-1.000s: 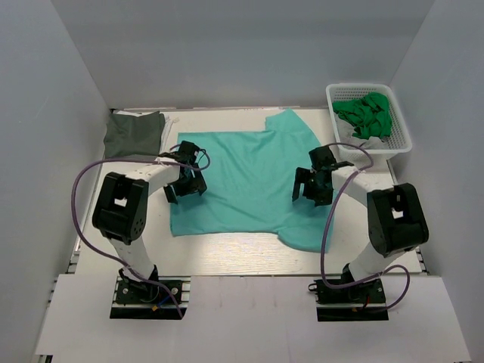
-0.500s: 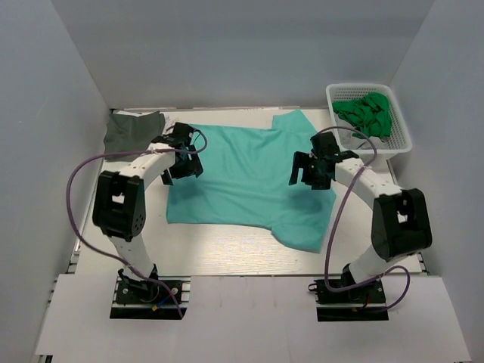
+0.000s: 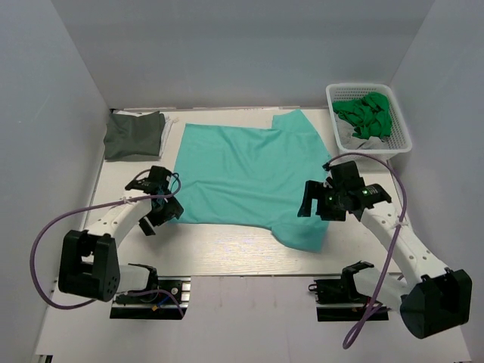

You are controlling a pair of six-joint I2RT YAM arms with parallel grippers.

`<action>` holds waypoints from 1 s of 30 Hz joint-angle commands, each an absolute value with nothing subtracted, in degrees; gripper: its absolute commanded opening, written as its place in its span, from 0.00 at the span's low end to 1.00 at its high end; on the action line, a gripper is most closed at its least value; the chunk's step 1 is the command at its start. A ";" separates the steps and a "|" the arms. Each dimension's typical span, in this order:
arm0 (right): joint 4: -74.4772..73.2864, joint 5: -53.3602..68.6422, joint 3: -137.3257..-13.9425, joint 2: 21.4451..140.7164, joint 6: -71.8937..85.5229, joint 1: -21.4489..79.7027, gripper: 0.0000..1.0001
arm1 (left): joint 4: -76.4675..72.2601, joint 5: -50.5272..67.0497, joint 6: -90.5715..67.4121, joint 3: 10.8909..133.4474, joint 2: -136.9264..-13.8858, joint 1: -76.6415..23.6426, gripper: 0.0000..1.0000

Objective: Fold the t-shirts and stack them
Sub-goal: Grap the side of the flattened tshirt closest away from the robot with both arms

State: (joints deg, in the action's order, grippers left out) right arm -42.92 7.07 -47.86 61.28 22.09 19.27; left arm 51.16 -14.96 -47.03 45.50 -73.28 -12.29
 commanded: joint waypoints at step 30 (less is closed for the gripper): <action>-39.65 3.78 -33.93 65.11 32.16 25.04 0.90 | 32.17 -4.13 -45.62 38.76 -82.10 -8.96 0.00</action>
State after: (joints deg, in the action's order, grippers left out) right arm -45.21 5.45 -34.65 63.31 29.93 24.23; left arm 33.06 -5.37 -46.48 40.93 -81.73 -9.06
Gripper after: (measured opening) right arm 0.899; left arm 0.011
